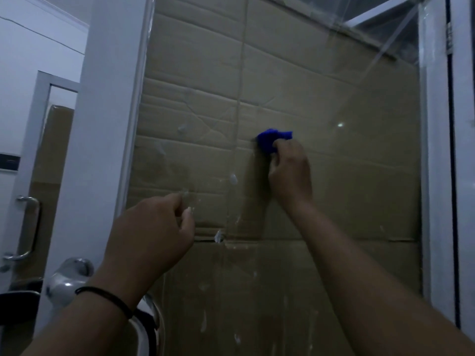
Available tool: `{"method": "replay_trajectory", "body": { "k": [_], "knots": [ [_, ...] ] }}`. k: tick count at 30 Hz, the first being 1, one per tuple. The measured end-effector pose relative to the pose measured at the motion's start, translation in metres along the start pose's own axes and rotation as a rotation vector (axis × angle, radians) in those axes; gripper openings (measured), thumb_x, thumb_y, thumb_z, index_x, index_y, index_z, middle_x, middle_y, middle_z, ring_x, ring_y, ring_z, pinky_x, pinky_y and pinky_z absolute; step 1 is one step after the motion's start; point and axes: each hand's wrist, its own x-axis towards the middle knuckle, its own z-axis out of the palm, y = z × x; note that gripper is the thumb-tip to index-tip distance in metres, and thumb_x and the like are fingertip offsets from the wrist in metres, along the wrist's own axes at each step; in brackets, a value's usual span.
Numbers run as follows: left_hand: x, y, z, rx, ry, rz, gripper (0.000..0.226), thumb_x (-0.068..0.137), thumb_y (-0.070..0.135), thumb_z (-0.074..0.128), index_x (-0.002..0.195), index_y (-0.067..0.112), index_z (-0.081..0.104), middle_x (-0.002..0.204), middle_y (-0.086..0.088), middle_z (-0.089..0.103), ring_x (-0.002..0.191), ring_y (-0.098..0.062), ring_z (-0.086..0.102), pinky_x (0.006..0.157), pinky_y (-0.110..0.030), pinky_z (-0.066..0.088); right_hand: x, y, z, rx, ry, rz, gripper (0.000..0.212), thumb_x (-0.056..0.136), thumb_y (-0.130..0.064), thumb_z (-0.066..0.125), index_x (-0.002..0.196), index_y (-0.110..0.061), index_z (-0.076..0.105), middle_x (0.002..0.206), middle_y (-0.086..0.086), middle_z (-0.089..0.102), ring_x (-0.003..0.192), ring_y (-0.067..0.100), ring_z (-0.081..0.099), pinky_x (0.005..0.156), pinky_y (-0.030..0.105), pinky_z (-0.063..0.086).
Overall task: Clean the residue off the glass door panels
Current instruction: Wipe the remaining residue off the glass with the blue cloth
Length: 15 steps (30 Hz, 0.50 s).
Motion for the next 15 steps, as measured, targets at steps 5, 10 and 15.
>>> {"method": "replay_trajectory", "body": {
  "k": [5,10,15],
  "knots": [
    [0.0,0.0,0.001,0.016,0.009,-0.029,0.034,0.086,0.033,0.055,0.056,0.022,0.044,0.05,0.008,0.045,0.045,-0.009,0.044,0.046,-0.022,0.036,-0.027,-0.022,-0.004,0.146,-0.16,-0.101,0.016,0.087,-0.004,0.053,0.101,-0.004,0.061,0.099,0.016,0.061,0.088,0.03,0.055,0.073,0.034,0.036],
    [-0.001,0.0,0.0,0.031,-0.012,-0.069,0.033,0.087,0.036,0.052,0.058,0.022,0.048,0.051,0.007,0.048,0.047,-0.008,0.047,0.046,-0.023,0.038,0.021,0.019,-0.031,0.138,0.17,0.219,0.019,0.085,-0.004,0.053,0.102,-0.002,0.06,0.104,0.018,0.061,0.094,0.029,0.054,0.079,0.027,0.035],
    [-0.001,0.002,-0.002,0.011,-0.013,-0.071,0.031,0.088,0.035,0.053,0.06,0.022,0.047,0.052,0.007,0.048,0.047,-0.009,0.047,0.049,-0.026,0.045,0.046,0.041,-0.026,-0.055,0.113,0.236,0.019,0.085,-0.003,0.05,0.103,0.0,0.057,0.113,0.023,0.053,0.1,0.034,0.051,0.077,0.024,0.031]
  ]
}}
